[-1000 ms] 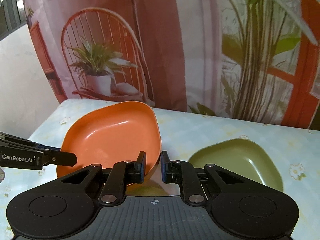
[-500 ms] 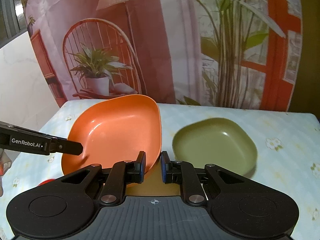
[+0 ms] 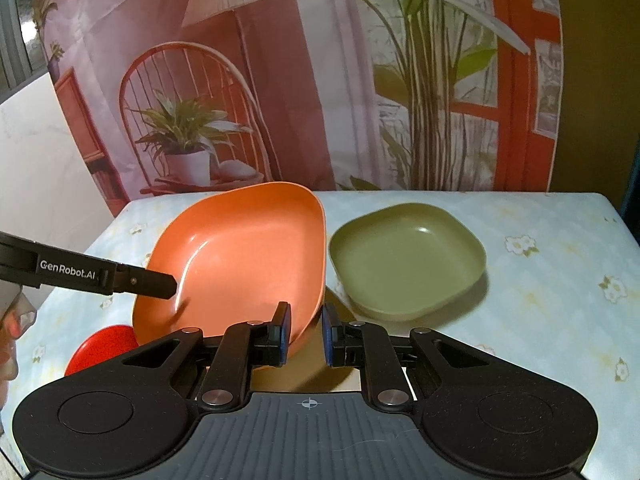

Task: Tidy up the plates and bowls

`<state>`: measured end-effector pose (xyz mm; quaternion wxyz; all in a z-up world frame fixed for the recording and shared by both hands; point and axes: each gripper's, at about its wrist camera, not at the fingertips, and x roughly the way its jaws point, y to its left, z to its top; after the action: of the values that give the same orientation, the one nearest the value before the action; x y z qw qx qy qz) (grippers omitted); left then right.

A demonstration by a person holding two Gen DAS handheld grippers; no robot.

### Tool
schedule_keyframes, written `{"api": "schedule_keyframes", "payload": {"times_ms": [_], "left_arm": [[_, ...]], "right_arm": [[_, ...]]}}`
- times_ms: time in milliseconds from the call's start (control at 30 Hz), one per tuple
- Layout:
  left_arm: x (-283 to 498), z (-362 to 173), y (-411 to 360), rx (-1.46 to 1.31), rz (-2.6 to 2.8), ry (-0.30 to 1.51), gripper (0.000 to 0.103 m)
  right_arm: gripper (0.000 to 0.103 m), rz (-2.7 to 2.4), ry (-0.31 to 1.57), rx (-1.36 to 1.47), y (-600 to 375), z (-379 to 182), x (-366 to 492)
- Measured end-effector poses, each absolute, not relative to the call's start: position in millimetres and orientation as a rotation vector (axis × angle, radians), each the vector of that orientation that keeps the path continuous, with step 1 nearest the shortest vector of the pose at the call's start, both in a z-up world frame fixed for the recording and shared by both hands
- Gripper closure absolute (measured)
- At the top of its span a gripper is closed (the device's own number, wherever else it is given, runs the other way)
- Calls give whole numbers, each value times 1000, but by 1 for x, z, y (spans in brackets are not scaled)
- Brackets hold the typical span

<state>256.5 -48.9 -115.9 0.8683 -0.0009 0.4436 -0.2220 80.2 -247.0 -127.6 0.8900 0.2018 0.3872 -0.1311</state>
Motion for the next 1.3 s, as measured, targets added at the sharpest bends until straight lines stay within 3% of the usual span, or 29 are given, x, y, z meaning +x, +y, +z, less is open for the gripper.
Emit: {"api": "schedule_keyframes", "payload": {"times_ms": [1300], "left_arm": [[278, -139, -62, 30, -507, 974, 84]], "right_arm": [[87, -296, 829, 509, -232, -141, 50]]}}
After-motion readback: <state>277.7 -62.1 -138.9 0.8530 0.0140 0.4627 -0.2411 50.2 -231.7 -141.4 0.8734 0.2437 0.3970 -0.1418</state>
